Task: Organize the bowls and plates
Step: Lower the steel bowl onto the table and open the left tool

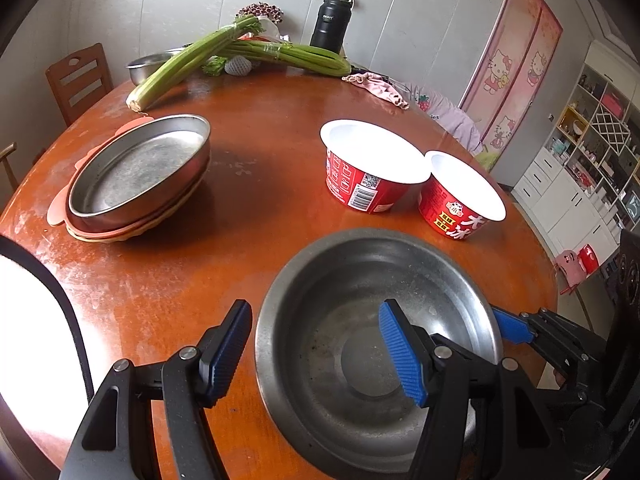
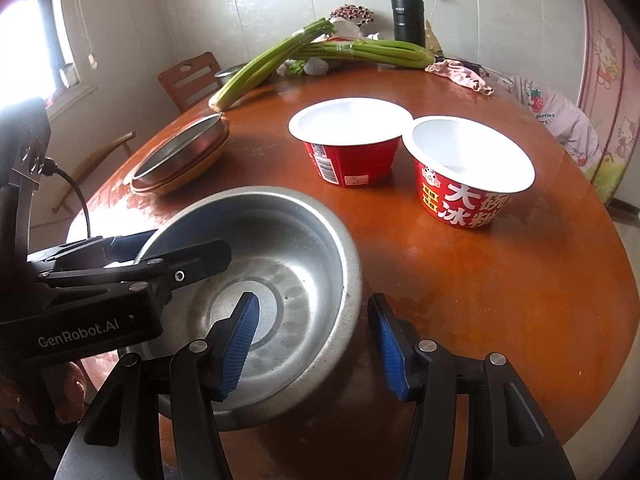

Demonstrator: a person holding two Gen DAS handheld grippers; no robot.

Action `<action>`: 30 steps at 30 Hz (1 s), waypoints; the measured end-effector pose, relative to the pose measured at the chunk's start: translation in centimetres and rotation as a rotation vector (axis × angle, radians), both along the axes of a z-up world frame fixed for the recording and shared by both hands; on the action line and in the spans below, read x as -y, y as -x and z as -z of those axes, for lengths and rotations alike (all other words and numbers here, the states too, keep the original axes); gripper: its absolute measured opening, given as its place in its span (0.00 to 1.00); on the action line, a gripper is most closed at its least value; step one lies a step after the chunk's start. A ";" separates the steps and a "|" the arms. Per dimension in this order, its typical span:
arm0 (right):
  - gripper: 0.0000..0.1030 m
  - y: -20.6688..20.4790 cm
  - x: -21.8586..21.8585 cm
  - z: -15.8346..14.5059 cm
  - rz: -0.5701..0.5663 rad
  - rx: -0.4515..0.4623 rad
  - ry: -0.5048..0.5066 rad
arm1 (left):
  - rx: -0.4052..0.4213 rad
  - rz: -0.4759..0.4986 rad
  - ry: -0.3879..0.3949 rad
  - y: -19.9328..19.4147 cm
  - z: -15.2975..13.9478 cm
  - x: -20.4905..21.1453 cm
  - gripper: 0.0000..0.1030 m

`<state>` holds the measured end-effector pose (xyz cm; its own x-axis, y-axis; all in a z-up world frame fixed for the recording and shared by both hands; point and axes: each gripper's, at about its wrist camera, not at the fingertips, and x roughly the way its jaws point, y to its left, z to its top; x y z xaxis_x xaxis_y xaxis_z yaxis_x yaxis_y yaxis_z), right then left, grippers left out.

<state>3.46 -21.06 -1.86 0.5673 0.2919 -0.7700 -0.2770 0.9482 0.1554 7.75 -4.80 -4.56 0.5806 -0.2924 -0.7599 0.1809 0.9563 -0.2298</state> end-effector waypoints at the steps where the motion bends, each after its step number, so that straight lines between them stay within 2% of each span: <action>1: 0.57 0.1 0.1 -0.1 0.001 0.003 -0.001 | 0.000 -0.002 0.001 0.0 0.0 -0.1 0.64; 6: 0.59 0.3 0.9 -0.5 0.016 0.020 -0.008 | 0.006 -0.022 0.001 0.0 -0.5 -0.5 0.64; 8: 0.63 0.2 1.4 -0.7 0.029 0.025 -0.016 | 0.014 -0.028 -0.004 -0.1 -1.0 -0.4 0.64; 13: 0.64 -0.3 3.8 -1.9 0.078 0.054 -0.034 | 0.035 -0.008 0.004 -0.6 -2.8 0.4 0.64; 22: 0.64 -1.9 9.7 -4.2 0.207 0.110 -0.049 | 0.024 0.078 -0.008 -2.5 -4.6 5.1 0.64; 30: 0.64 -3.3 12.5 -5.2 0.214 0.121 -0.041 | -0.005 0.113 0.016 -4.4 -5.3 8.8 0.64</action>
<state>6.71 -33.58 3.38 0.7070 0.1847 -0.6827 -0.0898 0.9809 0.1723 12.18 -13.60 0.75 0.5393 -0.3682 -0.7573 0.2866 0.9259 -0.2461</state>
